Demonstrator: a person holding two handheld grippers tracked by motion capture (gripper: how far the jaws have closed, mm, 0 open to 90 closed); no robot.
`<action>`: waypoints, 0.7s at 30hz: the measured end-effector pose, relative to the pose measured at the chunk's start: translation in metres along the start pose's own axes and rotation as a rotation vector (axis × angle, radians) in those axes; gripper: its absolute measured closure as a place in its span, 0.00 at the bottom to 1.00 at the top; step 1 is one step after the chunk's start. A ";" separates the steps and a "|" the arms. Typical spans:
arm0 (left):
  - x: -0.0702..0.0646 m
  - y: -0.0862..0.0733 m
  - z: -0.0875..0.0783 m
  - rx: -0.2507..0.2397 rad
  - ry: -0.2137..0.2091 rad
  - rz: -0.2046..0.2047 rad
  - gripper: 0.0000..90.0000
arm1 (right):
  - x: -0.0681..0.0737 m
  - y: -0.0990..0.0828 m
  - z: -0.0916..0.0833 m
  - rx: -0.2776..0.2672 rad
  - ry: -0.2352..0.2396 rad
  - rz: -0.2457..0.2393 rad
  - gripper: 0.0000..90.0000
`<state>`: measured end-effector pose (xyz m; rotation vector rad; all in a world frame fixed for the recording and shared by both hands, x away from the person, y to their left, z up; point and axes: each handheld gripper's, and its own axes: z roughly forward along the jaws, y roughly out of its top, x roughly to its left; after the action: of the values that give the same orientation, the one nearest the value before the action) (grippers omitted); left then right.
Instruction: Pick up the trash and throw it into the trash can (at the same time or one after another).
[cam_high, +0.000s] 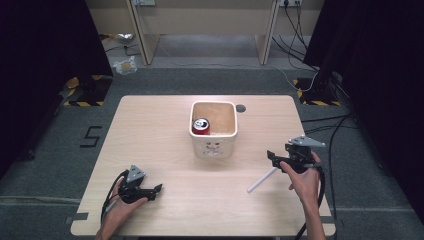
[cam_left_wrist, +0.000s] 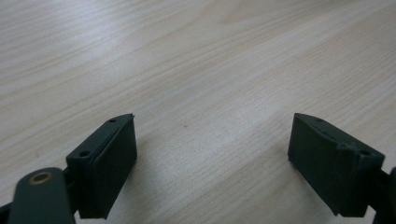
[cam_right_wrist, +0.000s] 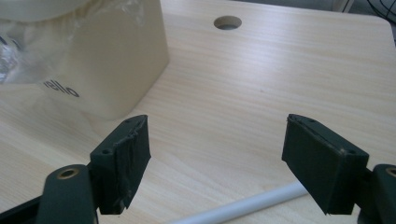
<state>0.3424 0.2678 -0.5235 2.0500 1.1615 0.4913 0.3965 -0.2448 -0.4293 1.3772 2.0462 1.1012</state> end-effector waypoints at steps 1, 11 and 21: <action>0.000 0.000 0.000 0.001 0.000 0.000 0.16 | 0.000 0.000 0.000 0.000 0.000 0.000 0.26; 0.000 0.000 0.000 -0.002 0.000 -0.002 0.16 | -0.008 -0.020 0.017 0.090 -0.063 0.002 0.26; 0.000 0.000 0.000 -0.001 0.000 -0.001 0.16 | -0.015 -0.043 0.040 0.203 -0.088 0.032 0.31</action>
<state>0.3423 0.2677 -0.5236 2.0479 1.1622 0.4911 0.4066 -0.2516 -0.4886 1.5315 2.1256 0.8474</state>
